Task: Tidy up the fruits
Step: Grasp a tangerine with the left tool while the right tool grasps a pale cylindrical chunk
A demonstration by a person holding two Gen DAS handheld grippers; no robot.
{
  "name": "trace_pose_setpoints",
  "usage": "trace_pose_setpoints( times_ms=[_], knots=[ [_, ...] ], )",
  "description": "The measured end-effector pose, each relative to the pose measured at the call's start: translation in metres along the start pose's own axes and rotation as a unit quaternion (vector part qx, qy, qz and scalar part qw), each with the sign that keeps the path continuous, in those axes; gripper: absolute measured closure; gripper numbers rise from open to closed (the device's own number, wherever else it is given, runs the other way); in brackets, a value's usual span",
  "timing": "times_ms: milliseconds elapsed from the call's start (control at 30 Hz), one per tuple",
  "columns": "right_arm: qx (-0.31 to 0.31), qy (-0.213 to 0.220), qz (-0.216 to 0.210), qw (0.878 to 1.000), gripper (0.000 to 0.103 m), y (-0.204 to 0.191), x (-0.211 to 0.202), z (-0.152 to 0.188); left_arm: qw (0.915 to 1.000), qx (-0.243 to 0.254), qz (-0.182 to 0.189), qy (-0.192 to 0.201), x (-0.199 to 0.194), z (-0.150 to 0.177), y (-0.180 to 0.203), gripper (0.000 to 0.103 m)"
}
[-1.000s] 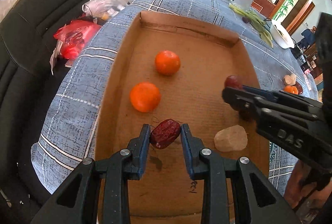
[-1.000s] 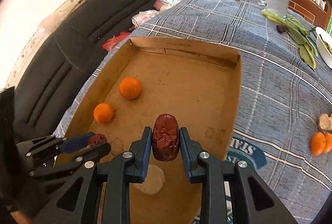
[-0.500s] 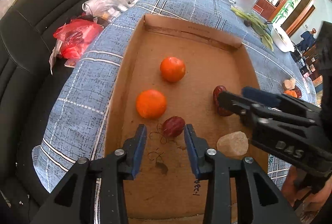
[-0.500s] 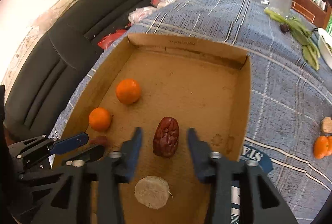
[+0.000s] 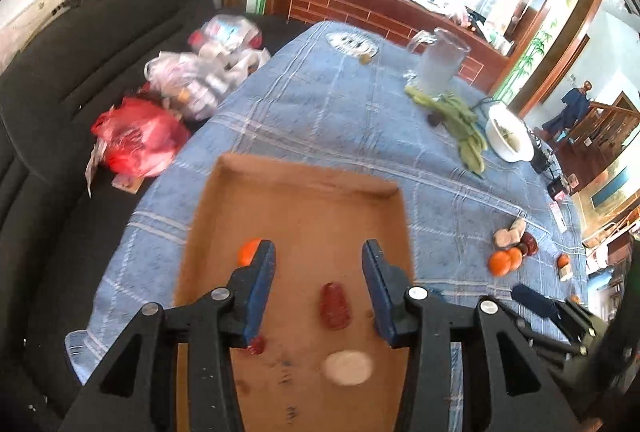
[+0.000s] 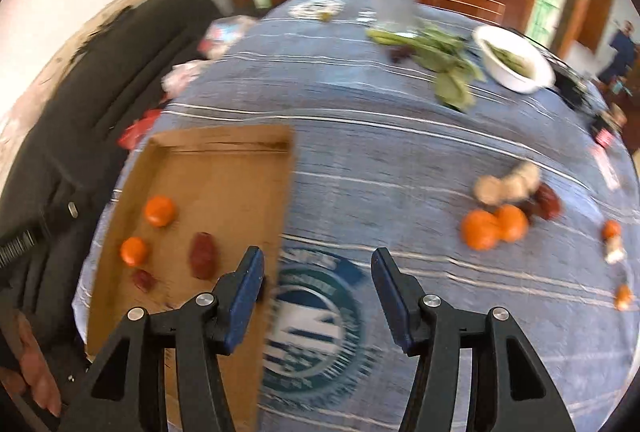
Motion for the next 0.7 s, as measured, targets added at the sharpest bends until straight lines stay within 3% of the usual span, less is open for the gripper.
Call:
trace_pose_setpoints(
  times_ms=[100, 167, 433, 500, 567, 633, 700],
  knots=[
    [0.000, 0.014, 0.021, 1.000, 0.042, 0.024, -0.008, 0.008, 0.9996, 0.019, 0.017, -0.011, 0.012, 0.009, 0.026, 0.059],
    [0.011, 0.022, 0.026, 0.999, 0.039, 0.038, -0.007, 0.012, 0.9986, 0.046, 0.005, -0.025, 0.023, 0.018, 0.043, 0.059],
    [0.101, 0.042, -0.004, 0.994, 0.039, 0.103, 0.002, 0.034, 0.9937, 0.059, 0.056, -0.077, 0.068, 0.055, 0.099, 0.059],
    [0.110, 0.048, -0.005, 0.993, 0.039, 0.122, -0.003, 0.042, 0.9926, 0.080, 0.068, -0.060, 0.072, 0.059, 0.112, 0.059],
    [0.111, 0.051, 0.009, 0.993, 0.039, 0.143, -0.008, 0.052, 0.9916, 0.106, 0.046, -0.058, 0.074, 0.060, 0.122, 0.059],
    [0.116, 0.050, 0.026, 0.992, 0.039, 0.167, -0.014, 0.063, 0.9902, 0.111, 0.058, -0.062, 0.073, 0.059, 0.132, 0.059],
    [0.132, 0.050, 0.039, 0.989, 0.039, 0.197, -0.021, 0.075, 0.9881, 0.136, 0.046, -0.053, 0.072, 0.057, 0.146, 0.058]
  ],
)
Point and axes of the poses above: each gripper's, at about its wrist camera, not at the fingertips, and x roughly the way its jaws point, y to its right, z to its underside, the point moved 3 cm from there along x, roughly the way its jaws point
